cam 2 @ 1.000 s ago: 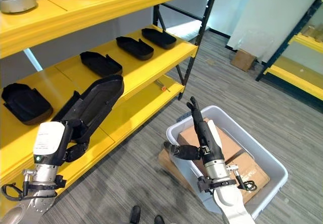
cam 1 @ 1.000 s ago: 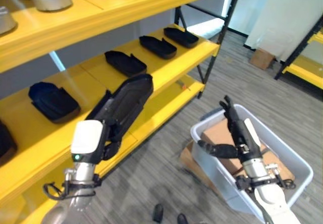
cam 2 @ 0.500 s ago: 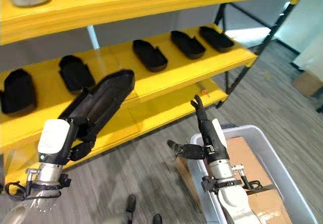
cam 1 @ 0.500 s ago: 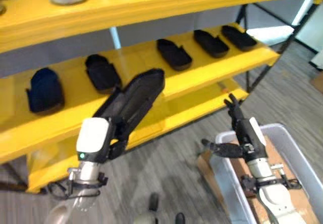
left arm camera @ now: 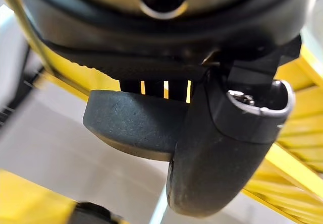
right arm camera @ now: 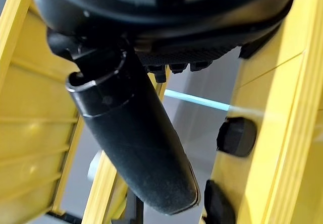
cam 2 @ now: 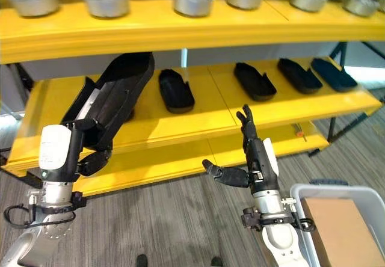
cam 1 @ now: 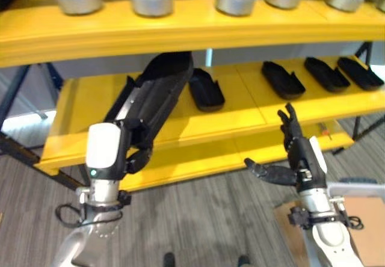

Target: Move parts from the plastic box to the shelf.

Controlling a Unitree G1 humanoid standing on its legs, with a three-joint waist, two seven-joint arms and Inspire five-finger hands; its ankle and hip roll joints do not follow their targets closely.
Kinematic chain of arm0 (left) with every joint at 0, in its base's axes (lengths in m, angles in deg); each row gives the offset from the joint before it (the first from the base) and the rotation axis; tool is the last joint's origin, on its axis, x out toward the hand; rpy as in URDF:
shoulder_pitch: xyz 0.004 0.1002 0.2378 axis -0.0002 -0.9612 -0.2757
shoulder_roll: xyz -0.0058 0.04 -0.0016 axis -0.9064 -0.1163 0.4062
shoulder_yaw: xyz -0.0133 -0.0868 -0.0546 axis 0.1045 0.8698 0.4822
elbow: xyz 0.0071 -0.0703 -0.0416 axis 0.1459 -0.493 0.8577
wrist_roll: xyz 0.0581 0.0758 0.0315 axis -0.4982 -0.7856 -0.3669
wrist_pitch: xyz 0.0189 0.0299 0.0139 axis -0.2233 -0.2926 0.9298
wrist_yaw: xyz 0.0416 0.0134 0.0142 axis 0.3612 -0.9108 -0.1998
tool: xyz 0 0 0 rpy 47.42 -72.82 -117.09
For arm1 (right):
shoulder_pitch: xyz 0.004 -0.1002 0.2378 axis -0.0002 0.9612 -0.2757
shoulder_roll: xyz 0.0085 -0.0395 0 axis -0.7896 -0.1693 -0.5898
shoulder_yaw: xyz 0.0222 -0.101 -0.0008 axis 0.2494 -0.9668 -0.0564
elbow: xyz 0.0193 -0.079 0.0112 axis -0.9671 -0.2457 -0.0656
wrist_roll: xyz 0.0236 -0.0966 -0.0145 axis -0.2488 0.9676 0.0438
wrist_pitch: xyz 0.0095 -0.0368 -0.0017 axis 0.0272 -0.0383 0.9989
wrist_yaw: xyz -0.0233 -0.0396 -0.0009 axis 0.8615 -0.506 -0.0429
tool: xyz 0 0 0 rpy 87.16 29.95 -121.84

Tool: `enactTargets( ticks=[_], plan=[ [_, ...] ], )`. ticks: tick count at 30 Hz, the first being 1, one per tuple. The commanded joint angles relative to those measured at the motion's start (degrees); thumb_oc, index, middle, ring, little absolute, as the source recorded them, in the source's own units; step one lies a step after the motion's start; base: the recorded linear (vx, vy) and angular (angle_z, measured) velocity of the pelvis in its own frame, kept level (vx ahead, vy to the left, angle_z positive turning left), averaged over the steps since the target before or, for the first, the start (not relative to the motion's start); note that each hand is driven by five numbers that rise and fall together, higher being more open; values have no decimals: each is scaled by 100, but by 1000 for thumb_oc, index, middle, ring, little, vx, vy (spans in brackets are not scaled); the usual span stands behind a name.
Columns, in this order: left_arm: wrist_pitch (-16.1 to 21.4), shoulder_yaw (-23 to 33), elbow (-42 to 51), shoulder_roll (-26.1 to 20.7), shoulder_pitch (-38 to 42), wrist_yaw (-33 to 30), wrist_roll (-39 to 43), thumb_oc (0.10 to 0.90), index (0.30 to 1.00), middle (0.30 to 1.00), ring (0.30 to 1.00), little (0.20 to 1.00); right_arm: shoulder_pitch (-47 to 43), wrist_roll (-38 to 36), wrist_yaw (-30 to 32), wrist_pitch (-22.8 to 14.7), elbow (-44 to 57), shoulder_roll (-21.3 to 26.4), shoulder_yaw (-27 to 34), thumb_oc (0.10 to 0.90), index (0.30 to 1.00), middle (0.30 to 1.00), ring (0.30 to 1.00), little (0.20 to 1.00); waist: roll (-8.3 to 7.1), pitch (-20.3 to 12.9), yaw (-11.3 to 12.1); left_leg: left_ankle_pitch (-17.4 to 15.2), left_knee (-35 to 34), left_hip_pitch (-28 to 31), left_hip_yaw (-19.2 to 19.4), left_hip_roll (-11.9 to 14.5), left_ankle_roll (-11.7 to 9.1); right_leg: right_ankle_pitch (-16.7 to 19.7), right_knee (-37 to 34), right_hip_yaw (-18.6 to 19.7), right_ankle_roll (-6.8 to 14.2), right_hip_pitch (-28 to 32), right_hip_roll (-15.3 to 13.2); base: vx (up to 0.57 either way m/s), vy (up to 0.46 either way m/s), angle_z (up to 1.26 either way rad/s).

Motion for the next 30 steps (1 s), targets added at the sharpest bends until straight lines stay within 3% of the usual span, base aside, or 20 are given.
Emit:
enactTargets(
  ticks=[1,11,12,14,15,17,19,20,21,23,24,25,26,30],
  plan=[
    [190,320,518,-16,389,-651,-160,400,300,300,300,300,-435,-52,-4,-439,188,306,217,900,1000,1000,1000,1000,258,-602,-132,-191,-43,-45,54,327,144,-641,292,42,204,-354,367,36,137,7],
    [-21,971,25,-103,-166,-743,-179,400,300,300,300,300,-744,-291,-225,-285,36,189,61,900,1000,1000,1000,1000,-26,-487,215,-632,501,-430,25,-284,511,5,16,128,520,-419,-173,15,179,3],
    [-58,1060,-100,-76,-222,-737,-152,400,300,300,300,300,-803,-230,-243,-267,29,131,46,900,1000,1000,1000,1000,-59,-394,289,-767,711,-574,2,-511,648,314,96,152,605,-504,-401,8,321,4],
    [-80,1080,-134,-91,-201,-762,-164,400,300,300,300,300,-829,-184,-225,-275,30,111,41,900,1000,1000,1000,1000,-63,-382,302,-784,741,-612,-1,-597,707,448,163,166,636,-574,-503,23,303,7],
    [-111,1101,-157,-84,-148,-779,-177,400,300,300,300,300,-812,-124,-203,-250,28,45,29,900,1000,1000,1000,1000,-8,-358,310,-792,674,-558,-14,-711,791,712,376,147,615,-650,-678,25,269,10],
    [-119,1111,-142,-92,-136,-789,-201,400,300,300,300,300,-831,-127,-198,-258,36,21,-1,900,1000,1000,1000,1000,15,-319,301,-752,606,-518,11,-723,819,730,527,142,574,-729,-701,-7,228,15],
    [-173,1060,-152,-128,11,-783,-214,400,300,300,300,300,-903,-126,-222,-259,10,19,-102,900,1000,1000,1000,1000,158,-169,278,-706,468,-394,99,-617,844,246,1050,4,390,-921,-361,-11,234,-12],
    [-168,1024,-182,-96,89,-764,-220,400,300,300,300,300,-904,-157,-301,-267,-20,66,-125,900,1000,1000,1000,1000,196,-121,206,-642,390,-323,191,-597,842,-342,1144,67,191,-1191,329,25,183,-28],
    [-161,1027,-158,-99,82,-739,-220,400,300,300,300,300,-901,-180,-308,-277,-10,95,-121,900,1000,1000,1000,1000,196,-140,215,-606,352,-329,264,-610,848,-449,1089,7,152,-1227,461,17,119,-36],
    [-162,1029,-150,-96,74,-733,-219,400,300,300,300,300,-895,-184,-310,-276,-6,98,-120,900,1000,1000,1000,1000,202,-147,222,-607,335,-317,271,-598,840,-457,1083,10,142,-1223,474,36,25,-24],
    [-180,1038,-133,-14,4,-674,-231,400,300,300,300,300,-833,-238,-354,-271,-18,141,-127,900,1000,1000,1000,1000,182,-189,172,-576,202,-176,350,-634,823,-597,936,71,14,-1186,861,84,42,-10],
    [-184,1055,-116,29,-27,-628,-226,400,300,300,300,300,-810,-290,-392,-270,-21,166,-142,900,1000,1000,1000,1000,167,-203,150,-561,138,-118,371,-637,814,-622,855,214,-11,-1194,1059,107,57,-6],
    [-188,1060,-111,78,-16,-614,-199,400,300,300,300,300,-820,-298,-414,-284,-29,189,-164,900,1000,1000,1000,1000,162,-201,112,-553,117,-85,370,-648,816,-635,800,475,-38,-1309,1306,54,25,-9],
    [-166,914,-120,179,149,-635,-181,400,300,300,300,300,-844,-247,-406,-313,10,301,-226,900,1000,1000,1000,1000,142,-136,1,-649,219,-85,304,-755,845,-525,601,1308,-52,-1409,1607,65,15,-7]
  ],
)
